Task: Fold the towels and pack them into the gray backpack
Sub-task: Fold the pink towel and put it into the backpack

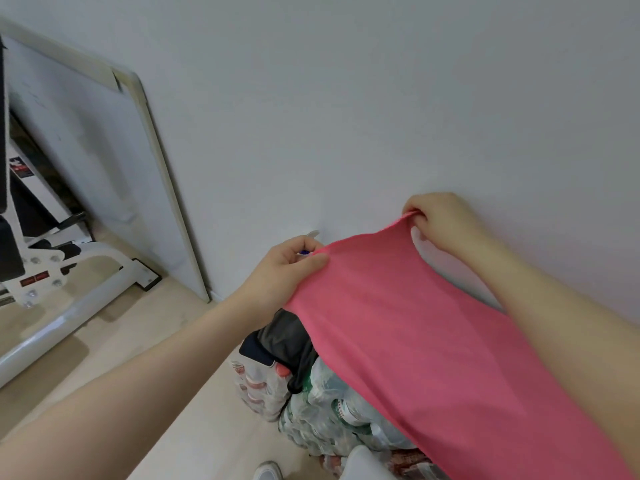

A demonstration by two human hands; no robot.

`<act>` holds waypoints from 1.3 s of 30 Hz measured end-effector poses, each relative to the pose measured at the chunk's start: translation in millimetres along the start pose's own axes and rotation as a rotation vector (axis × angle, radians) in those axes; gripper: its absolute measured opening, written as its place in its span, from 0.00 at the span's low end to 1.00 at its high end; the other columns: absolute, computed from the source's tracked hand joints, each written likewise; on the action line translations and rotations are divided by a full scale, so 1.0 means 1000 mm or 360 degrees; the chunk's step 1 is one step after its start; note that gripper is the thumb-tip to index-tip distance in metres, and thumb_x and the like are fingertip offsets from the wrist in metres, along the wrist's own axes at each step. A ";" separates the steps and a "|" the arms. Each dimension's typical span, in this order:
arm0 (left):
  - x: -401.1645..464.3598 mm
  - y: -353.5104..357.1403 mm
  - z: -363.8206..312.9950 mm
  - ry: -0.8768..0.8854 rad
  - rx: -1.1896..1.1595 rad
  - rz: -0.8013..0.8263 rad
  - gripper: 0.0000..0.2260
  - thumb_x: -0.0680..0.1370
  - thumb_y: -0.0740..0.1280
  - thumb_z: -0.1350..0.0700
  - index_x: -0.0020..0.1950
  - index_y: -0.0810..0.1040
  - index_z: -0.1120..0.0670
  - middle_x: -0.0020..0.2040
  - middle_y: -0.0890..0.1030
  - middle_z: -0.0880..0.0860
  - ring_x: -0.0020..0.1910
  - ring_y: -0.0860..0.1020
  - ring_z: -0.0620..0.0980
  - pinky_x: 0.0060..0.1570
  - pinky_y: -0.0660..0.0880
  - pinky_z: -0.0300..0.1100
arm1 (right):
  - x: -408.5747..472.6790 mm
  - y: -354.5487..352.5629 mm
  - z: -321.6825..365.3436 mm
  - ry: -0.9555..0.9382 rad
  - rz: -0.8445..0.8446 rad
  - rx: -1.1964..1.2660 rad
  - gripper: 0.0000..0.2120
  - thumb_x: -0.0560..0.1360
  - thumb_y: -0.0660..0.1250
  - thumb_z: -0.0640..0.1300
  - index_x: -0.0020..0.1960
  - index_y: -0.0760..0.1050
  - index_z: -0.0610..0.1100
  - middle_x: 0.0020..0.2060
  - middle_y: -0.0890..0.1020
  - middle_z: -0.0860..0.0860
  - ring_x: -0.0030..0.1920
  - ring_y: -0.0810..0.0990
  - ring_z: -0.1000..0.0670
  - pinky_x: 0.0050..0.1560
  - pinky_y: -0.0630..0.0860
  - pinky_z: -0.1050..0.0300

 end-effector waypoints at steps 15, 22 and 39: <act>-0.019 -0.006 -0.043 0.0169 -0.0112 0.0025 0.09 0.77 0.64 0.56 0.38 0.80 0.50 0.35 0.80 0.48 0.32 0.76 0.44 0.33 0.72 0.37 | 0.027 -0.032 0.052 0.0003 -0.0490 0.0581 0.11 0.76 0.59 0.35 0.52 0.80 0.37 0.51 0.82 0.42 0.54 0.79 0.44 0.52 0.67 0.62; -0.038 0.099 -0.022 0.0055 -0.0089 0.0516 0.12 0.76 0.64 0.60 0.35 0.80 0.51 0.34 0.79 0.48 0.33 0.76 0.42 0.36 0.73 0.32 | -0.071 -0.047 -0.040 0.0216 -0.0390 0.0284 0.13 0.78 0.59 0.40 0.58 0.79 0.41 0.51 0.77 0.39 0.52 0.76 0.44 0.51 0.67 0.58; -0.137 0.351 0.054 0.0006 0.0722 0.1305 0.14 0.77 0.64 0.61 0.32 0.77 0.48 0.30 0.74 0.43 0.32 0.70 0.39 0.38 0.68 0.31 | -0.324 -0.034 -0.224 0.1035 -0.0044 0.0899 0.09 0.75 0.65 0.38 0.54 0.78 0.40 0.49 0.81 0.43 0.50 0.78 0.44 0.53 0.74 0.53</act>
Point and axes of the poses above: each hand's wrist, its own x-axis towards the middle knuckle, its own y-axis out of the palm, z = x × y, the point moved 10 cm from there along x, towards the middle knuckle
